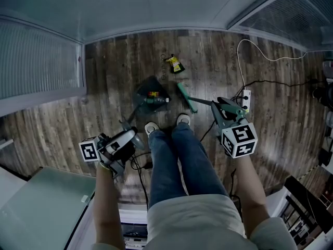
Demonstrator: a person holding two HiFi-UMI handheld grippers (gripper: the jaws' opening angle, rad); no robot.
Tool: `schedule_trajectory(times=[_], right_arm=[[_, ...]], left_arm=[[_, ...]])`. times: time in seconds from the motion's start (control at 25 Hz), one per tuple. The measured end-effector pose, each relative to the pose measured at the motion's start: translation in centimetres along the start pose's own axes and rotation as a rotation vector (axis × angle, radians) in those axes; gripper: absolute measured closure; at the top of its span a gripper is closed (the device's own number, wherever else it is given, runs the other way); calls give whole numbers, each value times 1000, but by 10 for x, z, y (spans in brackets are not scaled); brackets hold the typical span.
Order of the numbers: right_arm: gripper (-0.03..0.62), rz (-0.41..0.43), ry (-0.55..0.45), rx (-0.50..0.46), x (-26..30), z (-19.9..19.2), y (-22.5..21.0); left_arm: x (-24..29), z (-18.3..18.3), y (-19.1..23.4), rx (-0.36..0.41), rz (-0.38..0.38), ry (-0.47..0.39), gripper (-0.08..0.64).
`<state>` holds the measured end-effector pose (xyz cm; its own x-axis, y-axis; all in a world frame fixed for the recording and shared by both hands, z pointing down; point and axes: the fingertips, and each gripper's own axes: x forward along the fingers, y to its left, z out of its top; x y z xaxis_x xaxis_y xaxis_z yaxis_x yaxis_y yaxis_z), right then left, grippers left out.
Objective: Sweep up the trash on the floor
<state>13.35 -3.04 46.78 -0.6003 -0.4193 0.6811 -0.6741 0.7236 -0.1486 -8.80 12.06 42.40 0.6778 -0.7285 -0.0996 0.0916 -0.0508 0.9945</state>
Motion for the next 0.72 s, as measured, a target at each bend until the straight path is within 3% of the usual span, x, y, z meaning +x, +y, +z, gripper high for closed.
schedule_trajectory(times=[0.4,0.72], right_arm=[[500,-64,-66,-34,32,56,-40],[499,-64,-74,-108,69,87,-53]], left_arm=[[-2,2,1,9,-16,-3,489],[2,3,-3,6,-7,2,489]])
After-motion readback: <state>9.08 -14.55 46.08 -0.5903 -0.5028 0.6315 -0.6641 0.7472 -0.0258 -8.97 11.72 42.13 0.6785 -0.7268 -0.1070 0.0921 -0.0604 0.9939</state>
